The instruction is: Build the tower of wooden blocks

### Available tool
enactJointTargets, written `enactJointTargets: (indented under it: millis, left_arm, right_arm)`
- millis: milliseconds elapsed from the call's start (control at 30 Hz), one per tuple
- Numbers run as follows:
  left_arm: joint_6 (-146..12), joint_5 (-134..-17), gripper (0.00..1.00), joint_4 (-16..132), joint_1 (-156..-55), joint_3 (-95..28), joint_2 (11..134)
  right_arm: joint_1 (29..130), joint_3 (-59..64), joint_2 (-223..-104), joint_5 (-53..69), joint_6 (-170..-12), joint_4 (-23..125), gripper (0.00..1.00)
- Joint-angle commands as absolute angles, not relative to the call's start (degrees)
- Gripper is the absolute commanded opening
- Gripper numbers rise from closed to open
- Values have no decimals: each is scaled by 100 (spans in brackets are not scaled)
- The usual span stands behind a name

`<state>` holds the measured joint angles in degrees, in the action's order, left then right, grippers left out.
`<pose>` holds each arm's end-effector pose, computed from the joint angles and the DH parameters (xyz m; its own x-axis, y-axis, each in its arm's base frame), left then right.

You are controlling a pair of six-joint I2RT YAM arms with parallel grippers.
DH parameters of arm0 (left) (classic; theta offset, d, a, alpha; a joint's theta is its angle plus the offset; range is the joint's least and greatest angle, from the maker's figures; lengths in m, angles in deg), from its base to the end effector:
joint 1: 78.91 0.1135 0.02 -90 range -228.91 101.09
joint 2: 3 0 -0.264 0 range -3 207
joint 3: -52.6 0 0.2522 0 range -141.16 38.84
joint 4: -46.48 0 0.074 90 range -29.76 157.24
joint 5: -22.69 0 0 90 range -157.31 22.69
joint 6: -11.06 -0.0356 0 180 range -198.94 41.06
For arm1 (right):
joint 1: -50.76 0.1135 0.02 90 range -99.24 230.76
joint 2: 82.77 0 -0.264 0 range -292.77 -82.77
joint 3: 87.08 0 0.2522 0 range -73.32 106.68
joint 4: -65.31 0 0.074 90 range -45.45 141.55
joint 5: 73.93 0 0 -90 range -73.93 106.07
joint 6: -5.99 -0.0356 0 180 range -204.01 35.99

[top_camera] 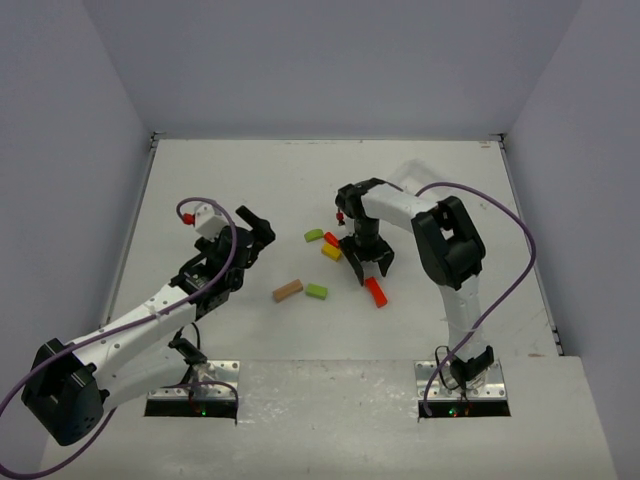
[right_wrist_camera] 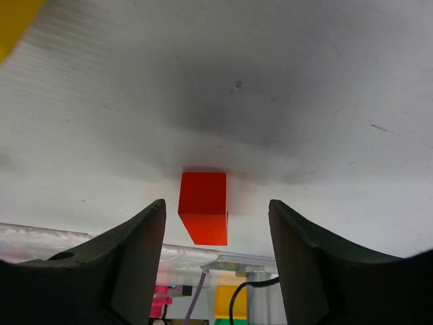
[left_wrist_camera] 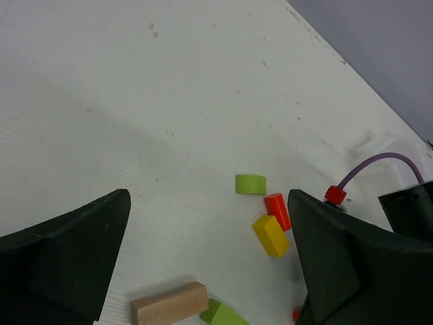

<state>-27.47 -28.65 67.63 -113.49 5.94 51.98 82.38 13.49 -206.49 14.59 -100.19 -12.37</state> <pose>0.1828 -0.0990 0.2431 -0.2487 -0.5705 -0.7827 -0.3197 0.8112 -0.4896 0.3213 0.1989 0.1263 -0.9481 -0.2566 0.1875 -0.2663 0.9635 -0.0280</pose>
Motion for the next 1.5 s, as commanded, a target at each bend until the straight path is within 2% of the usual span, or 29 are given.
enactJointTargets:
  millis: [0,167,233,267,367,500,633,933,1267,1333,1467]
  left_arm:
    - [-2962,-2654,100,6617,-11284,523,5144]
    - [-3590,-3033,100,6597,-11284,302,5389]
    - [-4095,-3590,100,6551,-11275,212,5587]
    - [-4183,-3703,100,6557,-11279,171,5620]
    - [-5186,-5189,100,6577,-11358,164,5911]
    - [-6062,-6357,100,6834,-11581,376,5945]
    - [-6426,-6960,100,6838,-11966,444,6184]
    - [-6215,-6625,100,6928,-12197,482,6750]
    - [-6107,-5928,100,7323,-12198,128,7471]
    - [-6067,-5784,97,7421,-12198,73,7722]
    - [-6044,-5668,82,7553,-12198,-92,7961]
  right_arm:
    - [8200,1685,-20351,1585,-10014,-1118,66]
    - [8205,1417,-19675,1472,-9960,-520,83]
    - [8205,1090,-19194,1466,-9983,-260,98]
    - [8205,1010,-18990,1459,-9985,-59,99]
    - [8205,25,-17979,1290,-10115,849,99]
    - [8205,-1363,-16933,475,-10358,1925,99]
    - [8198,-2356,-16284,-105,-10432,2723,99]
    - [8205,-3060,-15334,-407,-10406,3142,99]
    - [8205,-3185,-15210,-383,-10432,3168,99]
    - [8204,-3201,-15193,-310,-10440,3160,99]
    - [8205,-3211,-15162,-322,-10418,3160,99]
